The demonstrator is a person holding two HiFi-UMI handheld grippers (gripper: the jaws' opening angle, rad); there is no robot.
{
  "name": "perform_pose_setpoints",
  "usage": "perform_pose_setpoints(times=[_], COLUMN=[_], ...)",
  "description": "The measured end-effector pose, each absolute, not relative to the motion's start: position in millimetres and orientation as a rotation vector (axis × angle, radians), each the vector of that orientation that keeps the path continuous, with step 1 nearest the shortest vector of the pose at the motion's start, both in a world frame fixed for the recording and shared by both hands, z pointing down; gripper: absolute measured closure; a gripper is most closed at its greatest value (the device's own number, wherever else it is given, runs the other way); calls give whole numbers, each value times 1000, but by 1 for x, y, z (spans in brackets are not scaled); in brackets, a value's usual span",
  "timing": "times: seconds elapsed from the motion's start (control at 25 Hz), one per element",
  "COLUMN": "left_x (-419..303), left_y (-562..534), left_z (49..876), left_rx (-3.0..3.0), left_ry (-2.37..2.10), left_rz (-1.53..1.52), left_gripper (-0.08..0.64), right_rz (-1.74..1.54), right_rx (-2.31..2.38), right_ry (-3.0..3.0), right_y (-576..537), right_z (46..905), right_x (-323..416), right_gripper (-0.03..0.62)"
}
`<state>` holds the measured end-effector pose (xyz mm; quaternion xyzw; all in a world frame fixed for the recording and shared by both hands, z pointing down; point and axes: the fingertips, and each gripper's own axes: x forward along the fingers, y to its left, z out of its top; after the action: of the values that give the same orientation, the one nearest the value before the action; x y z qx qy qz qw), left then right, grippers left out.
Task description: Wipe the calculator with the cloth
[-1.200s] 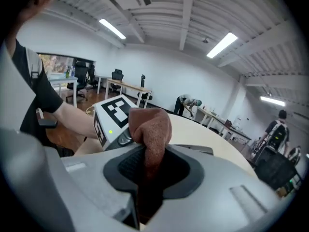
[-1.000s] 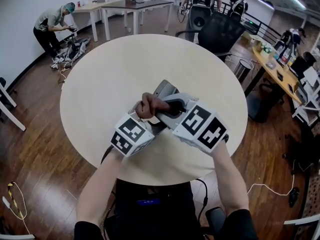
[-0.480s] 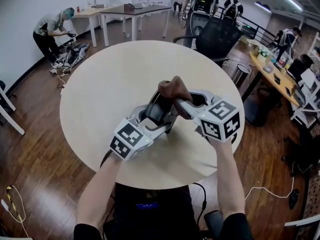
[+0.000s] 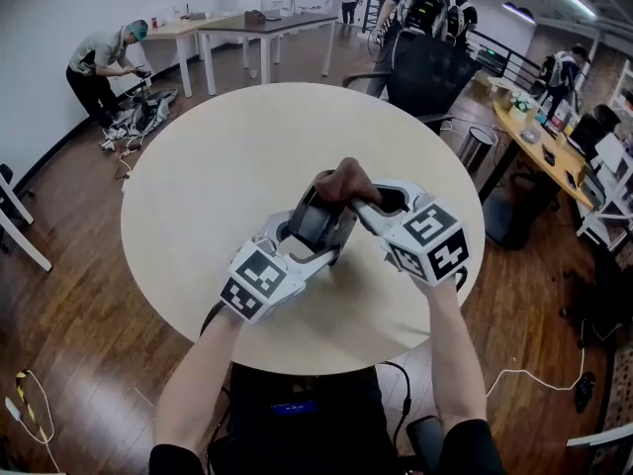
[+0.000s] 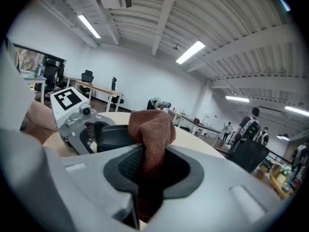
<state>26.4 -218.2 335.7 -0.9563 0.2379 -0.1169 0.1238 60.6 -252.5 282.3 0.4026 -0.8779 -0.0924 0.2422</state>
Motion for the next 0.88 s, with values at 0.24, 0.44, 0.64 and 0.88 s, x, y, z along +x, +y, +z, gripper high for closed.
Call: perform_pose_setpoints(times=[0.24, 0.44, 0.64, 0.88], left_x=[30, 33, 32, 32], left_y=[-216, -212, -211, -213], left_z=[333, 336, 335, 335], left_rx=[-2736, -2710, -2696, -2702], left_ry=[689, 671, 666, 674], left_rz=[-356, -381, -382, -387], left_gripper=[293, 318, 321, 330], right_rz=[-443, -408, -300, -199], right_rx=[668, 705, 810, 1258], right_ry=[-2407, -2394, -2463, -2392], right_y=[-182, -198, -224, -278], right_z=[287, 291, 279, 266], right_x=[-41, -30, 2, 89], right_gripper=[508, 508, 508, 508])
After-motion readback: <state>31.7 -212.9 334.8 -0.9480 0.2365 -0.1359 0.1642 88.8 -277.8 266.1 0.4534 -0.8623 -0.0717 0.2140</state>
